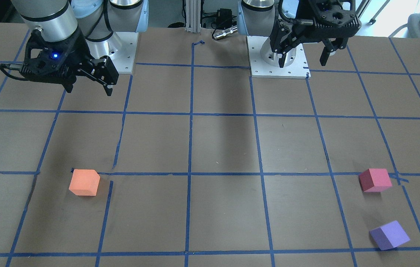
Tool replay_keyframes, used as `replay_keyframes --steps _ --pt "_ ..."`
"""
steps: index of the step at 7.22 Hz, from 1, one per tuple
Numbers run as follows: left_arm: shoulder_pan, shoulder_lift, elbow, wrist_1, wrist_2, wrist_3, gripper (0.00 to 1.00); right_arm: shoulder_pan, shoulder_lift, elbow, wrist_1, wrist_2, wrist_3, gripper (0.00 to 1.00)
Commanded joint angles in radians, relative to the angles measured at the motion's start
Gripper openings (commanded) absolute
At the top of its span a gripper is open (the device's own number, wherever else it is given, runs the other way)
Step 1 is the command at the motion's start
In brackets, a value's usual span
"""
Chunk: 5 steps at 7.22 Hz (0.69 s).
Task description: Arrange blocks in a line
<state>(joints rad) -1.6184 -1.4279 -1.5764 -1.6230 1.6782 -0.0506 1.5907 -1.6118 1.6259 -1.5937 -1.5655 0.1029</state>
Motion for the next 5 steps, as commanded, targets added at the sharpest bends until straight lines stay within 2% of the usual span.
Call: replay_keyframes --steps 1,3,5 --pt "0.000 0.000 0.001 0.000 0.000 0.000 1.00 -0.002 -0.014 -0.001 0.015 -0.039 0.000 1.00" --pt "-0.006 -0.003 0.001 0.002 -0.002 -0.005 1.00 -0.003 -0.007 -0.001 -0.002 -0.051 -0.002 1.00" --pt "-0.006 -0.022 -0.001 0.009 0.003 -0.009 1.00 -0.061 0.006 0.005 -0.008 -0.042 -0.104 1.00"
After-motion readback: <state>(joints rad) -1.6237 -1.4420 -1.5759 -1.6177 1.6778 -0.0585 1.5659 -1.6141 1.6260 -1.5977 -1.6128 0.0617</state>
